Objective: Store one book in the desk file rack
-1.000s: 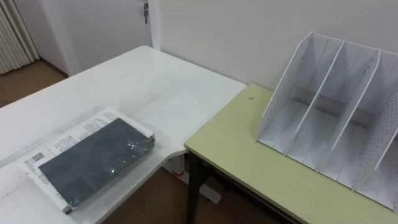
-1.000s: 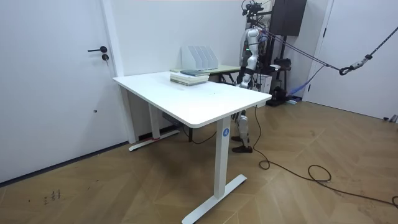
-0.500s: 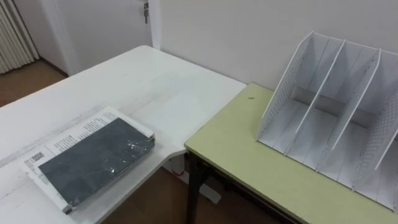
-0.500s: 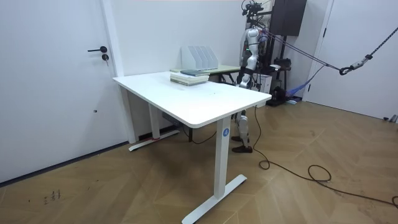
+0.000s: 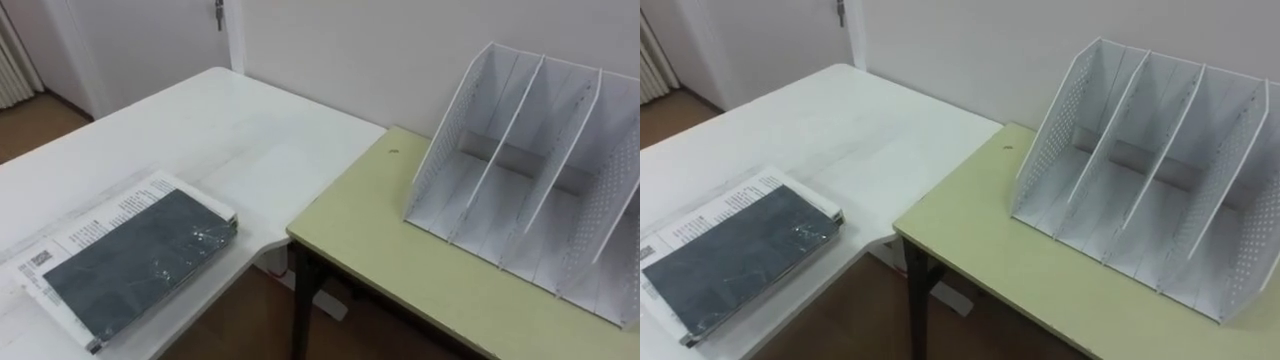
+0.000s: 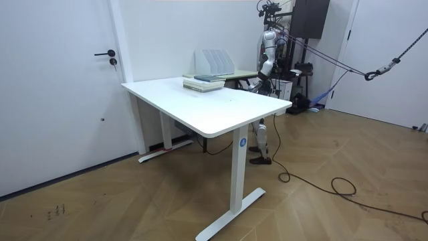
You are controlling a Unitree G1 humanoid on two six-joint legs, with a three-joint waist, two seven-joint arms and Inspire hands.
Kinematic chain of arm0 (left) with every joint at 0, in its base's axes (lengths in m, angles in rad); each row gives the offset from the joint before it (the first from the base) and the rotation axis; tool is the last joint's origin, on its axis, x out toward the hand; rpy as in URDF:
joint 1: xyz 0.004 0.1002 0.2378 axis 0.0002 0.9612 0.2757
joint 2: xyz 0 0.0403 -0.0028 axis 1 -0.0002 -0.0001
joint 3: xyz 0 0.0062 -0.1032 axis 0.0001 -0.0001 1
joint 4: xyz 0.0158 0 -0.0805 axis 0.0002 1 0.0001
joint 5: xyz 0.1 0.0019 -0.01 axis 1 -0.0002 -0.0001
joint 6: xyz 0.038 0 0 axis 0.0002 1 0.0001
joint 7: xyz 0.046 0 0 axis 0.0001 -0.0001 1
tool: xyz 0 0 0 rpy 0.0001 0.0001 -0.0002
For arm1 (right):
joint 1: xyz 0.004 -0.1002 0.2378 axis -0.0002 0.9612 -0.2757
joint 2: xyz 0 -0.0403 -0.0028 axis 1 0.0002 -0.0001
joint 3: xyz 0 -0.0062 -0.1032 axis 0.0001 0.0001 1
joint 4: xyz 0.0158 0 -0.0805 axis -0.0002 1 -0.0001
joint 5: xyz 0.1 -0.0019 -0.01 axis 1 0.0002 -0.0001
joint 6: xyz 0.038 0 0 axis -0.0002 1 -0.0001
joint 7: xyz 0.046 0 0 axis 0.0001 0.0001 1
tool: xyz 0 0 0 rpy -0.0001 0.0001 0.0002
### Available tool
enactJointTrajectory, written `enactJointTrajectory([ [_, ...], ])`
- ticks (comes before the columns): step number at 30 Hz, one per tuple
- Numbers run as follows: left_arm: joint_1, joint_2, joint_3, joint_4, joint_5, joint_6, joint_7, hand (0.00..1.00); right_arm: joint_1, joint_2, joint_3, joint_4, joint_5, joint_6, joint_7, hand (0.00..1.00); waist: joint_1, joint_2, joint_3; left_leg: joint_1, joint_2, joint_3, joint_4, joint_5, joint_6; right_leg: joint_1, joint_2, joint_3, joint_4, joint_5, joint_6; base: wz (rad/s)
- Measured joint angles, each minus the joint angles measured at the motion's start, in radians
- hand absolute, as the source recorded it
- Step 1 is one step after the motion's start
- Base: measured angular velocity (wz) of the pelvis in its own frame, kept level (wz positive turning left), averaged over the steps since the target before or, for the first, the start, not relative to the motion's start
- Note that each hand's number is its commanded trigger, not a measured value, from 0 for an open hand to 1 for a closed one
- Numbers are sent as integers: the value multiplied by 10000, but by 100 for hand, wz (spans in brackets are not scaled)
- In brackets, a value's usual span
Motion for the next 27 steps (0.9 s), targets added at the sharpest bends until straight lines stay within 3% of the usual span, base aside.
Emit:
enactJointTrajectory([
  [5, -298, 100, -1211, -1039, 613, -10, -73, 0, -165, -12, 193, 21, -1, 1, 32, 0, -212, 40, 9, 1, 3, -7, -23, 5, 8, -13, -12, 19, -6, -1, 2, 0],
  [7, -297, 208, -1624, -2086, 1050, -15, -177, 0, -149, -78, 192, 22, -58, 7, 133, 0, -233, 63, 25, 3, 2, -7, -34, 5, 9, -19, -10, 27, -9, -1, 2, 0],
  [10, -305, 230, -1788, -2912, 1323, -46, -193, 0, -162, -133, 191, 15, -86, 7, 210, 0, -255, 53, 26, 0, 0, -5, -50, 6, 10, -32, -2, 35, -15, -4, 7, 0],
  [14, -301, 390, -2073, -3616, 1401, -26, -278, 0, -231, -248, 197, 19, -56, 6, 375, 0, -437, 197, 6, -63, -4, 0, -42, 7, 10, -82, -15, -9, -20, -16, 21, 1],
  [18, -296, 590, -2218, -5055, 1420, -97, -321, 0, -284, -255, 256, 13, -60, 5, 439, 0, -429, 82, 61, -5, 5, -34, -39, 19, 15, -22, -19, -23, -24, -20, 22, 0],
  [26, -195, 659, -2016, -5653, 2408, -280, 409, 0, -240, -219, 252, 19, -64, 3, 412, 0, -327, 31, 24, 116, -7, -49, -19, 18, 15, 95, -9, -77, -154, -20, 26, 2],
  [27, -117, 700, -1867, -5952, 2674, -317, 583, 0, -207, -223, 244, 22, -67, 3, 412, 0, -282, 88, -22, 95, -7, -53, -19, 18, 15, 74, -7, -86, -160, -20, 26, 0],
])
